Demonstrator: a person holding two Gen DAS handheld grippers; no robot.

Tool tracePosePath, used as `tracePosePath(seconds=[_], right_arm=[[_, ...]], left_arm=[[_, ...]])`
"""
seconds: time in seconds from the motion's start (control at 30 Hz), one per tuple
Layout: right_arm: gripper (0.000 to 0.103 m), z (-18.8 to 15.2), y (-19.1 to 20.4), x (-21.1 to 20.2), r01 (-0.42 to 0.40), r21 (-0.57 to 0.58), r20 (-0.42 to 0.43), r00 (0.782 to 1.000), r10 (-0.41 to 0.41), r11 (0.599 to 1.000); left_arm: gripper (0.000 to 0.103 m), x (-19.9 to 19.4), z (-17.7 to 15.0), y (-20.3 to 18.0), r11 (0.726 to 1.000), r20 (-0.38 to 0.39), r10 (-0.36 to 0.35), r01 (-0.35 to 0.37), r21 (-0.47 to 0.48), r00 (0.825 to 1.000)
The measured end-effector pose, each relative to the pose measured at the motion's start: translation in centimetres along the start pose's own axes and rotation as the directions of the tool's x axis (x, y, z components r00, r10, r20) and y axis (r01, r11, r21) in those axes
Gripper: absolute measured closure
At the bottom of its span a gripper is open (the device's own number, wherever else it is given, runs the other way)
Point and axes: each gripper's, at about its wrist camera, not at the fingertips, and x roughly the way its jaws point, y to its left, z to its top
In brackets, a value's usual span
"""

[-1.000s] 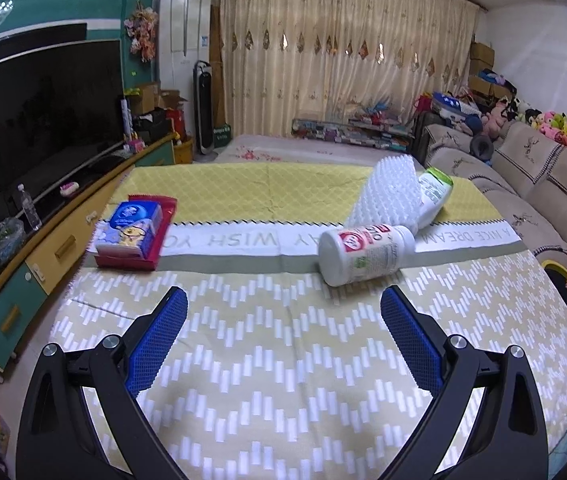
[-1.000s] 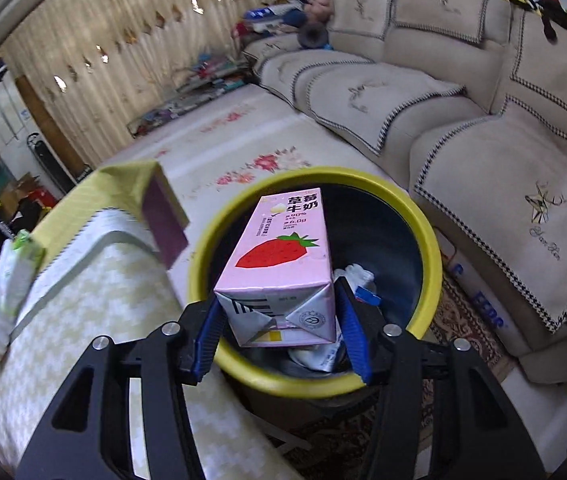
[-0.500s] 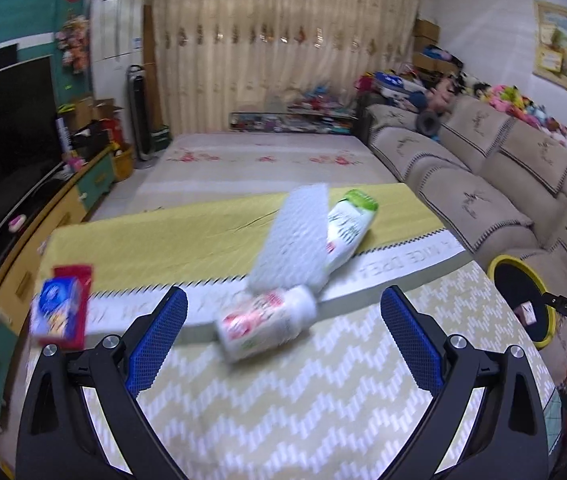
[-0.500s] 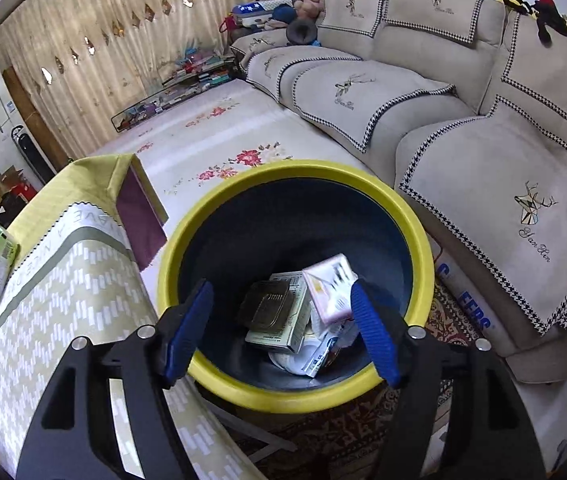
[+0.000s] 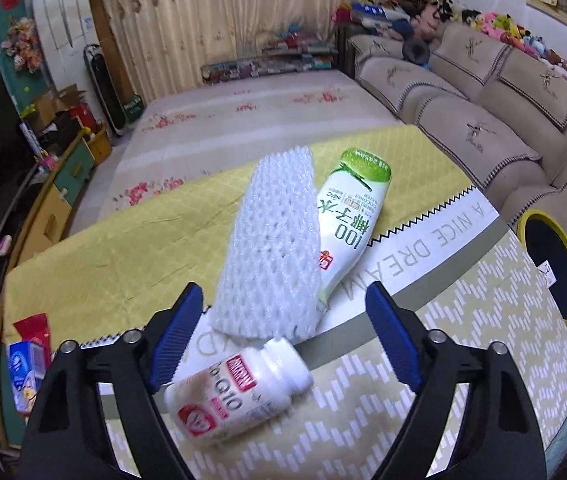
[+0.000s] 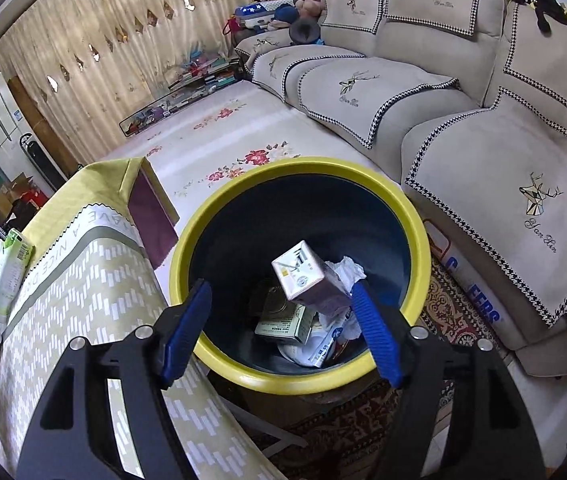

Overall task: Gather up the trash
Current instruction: 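Grasp the white foam net sleeve with the left gripper, then carry the foam net sleeve over the bin and open the left gripper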

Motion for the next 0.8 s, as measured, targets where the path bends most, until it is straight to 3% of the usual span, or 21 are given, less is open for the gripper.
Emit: tracePosePath(seconds=[0.3, 0.47, 0.67, 0.8], right_arm=[[0.034, 0.0, 0.0, 0.1, -0.009, -0.002, -0.013, 1.0, 0.009, 1.0], [0.034, -0.2, 0.5, 0.2, -0.022, -0.01, -0.025, 0.999, 0.021, 1.0], [0.034, -0.5, 1.4, 0.2, -0.034, -0.026, -0.035, 0.999, 0.033, 0.999], [0.034, -0.7, 1.7, -0.3, -0.044, -0.033, -0.031, 0.999, 0.043, 0.998]], left_arm=[[0.048, 2.3, 1.4, 0.1, 0.998, -0.059, -0.055, 0.054, -0.012, 0.997], [0.07, 2.3, 1.4, 0.3, 0.999, -0.055, -0.053, 0.052, -0.016, 0.997], [0.088, 1.5, 1.1, 1.0, 0.998, -0.037, -0.051, 0.05, -0.034, 0.998], [0.09, -0.2, 1.2, 1.6, 0.999, 0.01, -0.031, 0.032, -0.044, 0.999]])
